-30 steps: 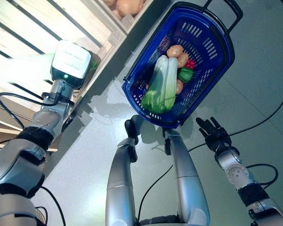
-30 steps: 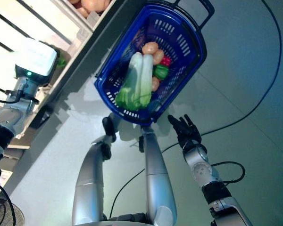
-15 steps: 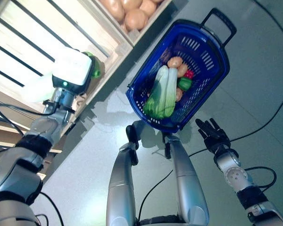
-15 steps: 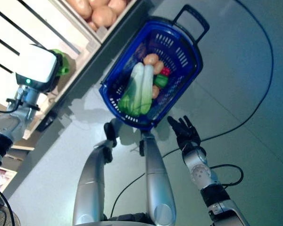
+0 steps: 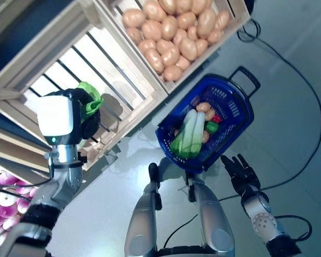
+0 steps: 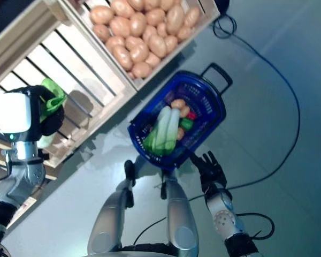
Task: Put vegetables into the basket
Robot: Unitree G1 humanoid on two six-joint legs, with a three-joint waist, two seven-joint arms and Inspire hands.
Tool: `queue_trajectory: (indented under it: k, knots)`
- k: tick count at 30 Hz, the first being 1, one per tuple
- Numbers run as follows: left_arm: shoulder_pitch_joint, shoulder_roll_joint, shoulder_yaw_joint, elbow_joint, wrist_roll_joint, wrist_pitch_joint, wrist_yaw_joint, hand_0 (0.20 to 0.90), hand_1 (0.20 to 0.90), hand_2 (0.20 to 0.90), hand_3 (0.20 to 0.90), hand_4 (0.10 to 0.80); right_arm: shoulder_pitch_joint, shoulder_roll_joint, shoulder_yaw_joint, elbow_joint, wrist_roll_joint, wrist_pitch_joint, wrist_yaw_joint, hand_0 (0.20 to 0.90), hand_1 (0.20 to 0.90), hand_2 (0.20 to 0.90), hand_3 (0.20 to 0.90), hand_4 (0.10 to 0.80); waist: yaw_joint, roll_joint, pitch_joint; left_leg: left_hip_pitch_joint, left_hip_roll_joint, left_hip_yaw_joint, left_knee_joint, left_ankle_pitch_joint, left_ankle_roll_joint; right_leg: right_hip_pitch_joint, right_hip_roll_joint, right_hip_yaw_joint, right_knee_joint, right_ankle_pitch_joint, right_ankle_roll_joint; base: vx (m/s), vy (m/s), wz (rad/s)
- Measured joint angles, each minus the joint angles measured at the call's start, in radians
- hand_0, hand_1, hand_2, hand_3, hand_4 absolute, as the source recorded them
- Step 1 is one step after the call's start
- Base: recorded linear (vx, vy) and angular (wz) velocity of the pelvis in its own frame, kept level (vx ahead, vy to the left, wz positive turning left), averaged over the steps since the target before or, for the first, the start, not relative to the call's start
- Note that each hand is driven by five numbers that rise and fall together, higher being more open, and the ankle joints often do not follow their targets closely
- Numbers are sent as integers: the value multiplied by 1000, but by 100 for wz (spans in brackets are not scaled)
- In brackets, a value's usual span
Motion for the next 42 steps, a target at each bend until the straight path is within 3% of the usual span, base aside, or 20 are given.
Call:
queue_trajectory:
  k: [2,8,11,16,19,25,31,42]
  knots:
    - [36,-58,43,-89,-52,-58,-8,300,300,300,300,400,-3,14,-27,-7,-49,-8,18,900,900,900,900,800,36,0,0,30,-2,-12,-26,7,-2,26,-2,-8,-9,-3,2,50,-62,11]
    - [104,-212,145,-277,-226,-193,-74,300,300,300,300,400,1,70,-62,-35,-176,-19,71,900,900,900,900,800,51,11,-5,139,0,-53,-85,16,-7,158,-1,-55,-74,-9,9,104,-29,19]
    - [115,-266,146,-327,-335,-239,-142,300,300,300,300,400,21,70,-68,-43,-241,-20,89,900,900,900,900,800,61,29,-29,180,0,-64,-108,16,-7,207,1,-65,-105,-8,12,99,-14,12]
    - [144,-353,146,-425,-741,-269,-410,300,300,300,300,400,73,67,-73,-119,-396,-24,170,900,900,900,900,800,60,52,-95,244,0,-70,-144,18,-3,291,9,-83,-170,-2,19,90,-25,8]
    - [146,-357,119,-421,-872,-266,-522,300,300,300,300,400,75,38,-69,-162,-472,-26,235,900,900,900,900,800,58,47,-145,270,4,-70,-165,18,-3,326,16,-85,-208,5,23,61,-32,1]
    - [176,-350,99,-419,-891,-211,-599,300,300,300,300,400,94,-64,-73,-251,-470,-14,416,900,900,900,900,800,54,26,-216,307,4,-70,-182,16,-1,391,24,-87,-288,32,29,42,-39,1]
    - [190,-342,68,-414,-952,-154,-730,300,300,300,300,400,88,-148,-62,-292,-470,103,597,900,900,900,900,800,61,7,-268,316,-2,-70,-183,13,2,430,27,-86,-353,69,31,0,0,0]
    - [190,-308,-26,-395,-979,-110,-795,300,300,300,300,400,22,-177,20,-296,-468,231,701,900,900,900,900,800,63,6,-321,332,-3,-71,-183,11,5,447,26,-85,-353,70,32,28,4,0]
